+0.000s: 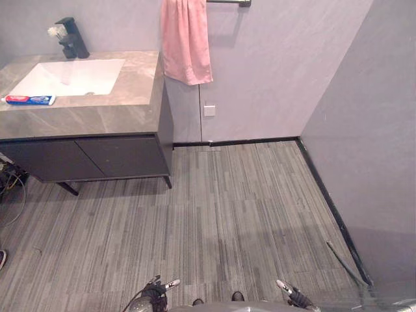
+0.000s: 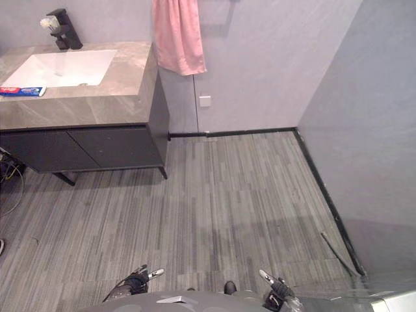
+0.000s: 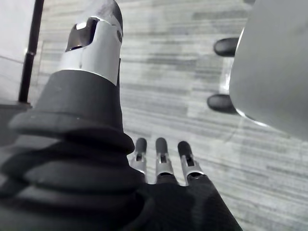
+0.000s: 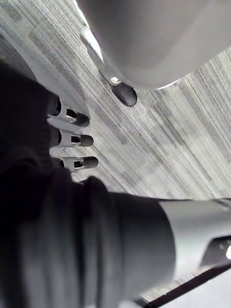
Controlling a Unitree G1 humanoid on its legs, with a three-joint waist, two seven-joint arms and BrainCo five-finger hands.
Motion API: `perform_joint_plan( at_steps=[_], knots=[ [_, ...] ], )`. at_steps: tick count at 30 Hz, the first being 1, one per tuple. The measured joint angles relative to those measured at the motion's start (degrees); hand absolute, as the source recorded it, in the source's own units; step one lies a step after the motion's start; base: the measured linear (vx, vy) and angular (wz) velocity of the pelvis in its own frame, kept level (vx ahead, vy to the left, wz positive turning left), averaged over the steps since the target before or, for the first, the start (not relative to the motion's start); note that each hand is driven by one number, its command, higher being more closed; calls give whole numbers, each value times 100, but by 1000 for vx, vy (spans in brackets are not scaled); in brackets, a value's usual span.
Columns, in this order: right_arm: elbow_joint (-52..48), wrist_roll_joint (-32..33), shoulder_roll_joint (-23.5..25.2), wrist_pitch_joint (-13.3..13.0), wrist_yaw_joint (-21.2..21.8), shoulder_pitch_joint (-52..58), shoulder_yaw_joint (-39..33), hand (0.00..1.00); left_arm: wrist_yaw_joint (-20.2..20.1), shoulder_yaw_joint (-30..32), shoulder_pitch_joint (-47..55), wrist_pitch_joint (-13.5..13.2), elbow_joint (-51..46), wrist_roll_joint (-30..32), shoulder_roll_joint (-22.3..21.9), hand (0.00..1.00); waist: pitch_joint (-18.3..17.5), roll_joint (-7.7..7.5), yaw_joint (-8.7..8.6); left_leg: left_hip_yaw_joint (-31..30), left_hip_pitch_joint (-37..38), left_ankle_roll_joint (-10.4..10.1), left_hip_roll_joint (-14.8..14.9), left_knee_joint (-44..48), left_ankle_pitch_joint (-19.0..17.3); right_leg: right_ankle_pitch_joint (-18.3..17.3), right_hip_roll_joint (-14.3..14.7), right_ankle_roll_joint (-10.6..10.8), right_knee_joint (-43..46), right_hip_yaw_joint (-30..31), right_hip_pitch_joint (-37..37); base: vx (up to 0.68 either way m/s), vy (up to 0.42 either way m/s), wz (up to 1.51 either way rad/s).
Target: Organize washtable
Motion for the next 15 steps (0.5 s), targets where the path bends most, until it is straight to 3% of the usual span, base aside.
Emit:
perform_joint_plan(
  at_steps=[15],
  knots=[
    [-9, 5, -9, -4, 1, 12, 68, 0, 31, -162, -3, -9, -4, 6, 5, 0, 15, 19, -1, 29, 20, -10, 1, -41, -7, -4, -5, -2, 18, -12, 11, -25, 0, 0]
  ],
)
